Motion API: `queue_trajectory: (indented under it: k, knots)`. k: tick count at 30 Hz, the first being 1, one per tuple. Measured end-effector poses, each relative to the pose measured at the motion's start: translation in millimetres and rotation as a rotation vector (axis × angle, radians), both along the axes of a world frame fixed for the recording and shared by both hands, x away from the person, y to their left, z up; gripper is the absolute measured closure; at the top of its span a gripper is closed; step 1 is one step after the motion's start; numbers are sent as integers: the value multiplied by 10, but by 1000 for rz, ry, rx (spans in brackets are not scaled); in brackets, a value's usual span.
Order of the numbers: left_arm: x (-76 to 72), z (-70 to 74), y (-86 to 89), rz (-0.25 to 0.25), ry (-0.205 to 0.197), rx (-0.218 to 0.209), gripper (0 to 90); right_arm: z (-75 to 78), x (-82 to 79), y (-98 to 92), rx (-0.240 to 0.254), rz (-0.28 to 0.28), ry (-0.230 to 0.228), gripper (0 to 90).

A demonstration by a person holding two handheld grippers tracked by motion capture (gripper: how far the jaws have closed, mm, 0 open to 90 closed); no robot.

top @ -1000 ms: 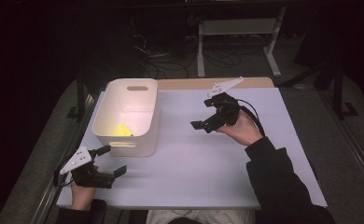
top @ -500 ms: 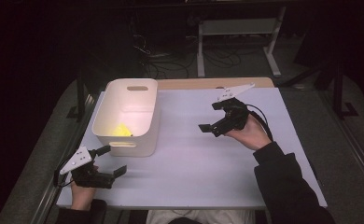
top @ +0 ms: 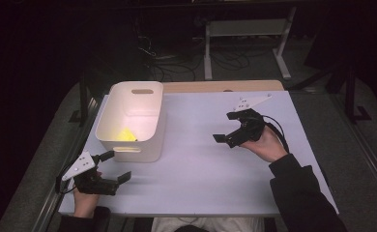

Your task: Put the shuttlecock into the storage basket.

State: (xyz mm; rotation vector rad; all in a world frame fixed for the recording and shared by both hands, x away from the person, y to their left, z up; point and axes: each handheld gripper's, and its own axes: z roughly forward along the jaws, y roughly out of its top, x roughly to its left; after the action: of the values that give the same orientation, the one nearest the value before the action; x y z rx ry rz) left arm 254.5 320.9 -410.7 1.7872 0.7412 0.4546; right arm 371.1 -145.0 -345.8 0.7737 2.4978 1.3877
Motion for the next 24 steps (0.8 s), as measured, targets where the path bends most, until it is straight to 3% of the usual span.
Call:
queue_trajectory:
  k: [24]
  knots:
    - [-1,1,-1,-1,-1,1,0,-223,-158,-341,33,-53,5,0]
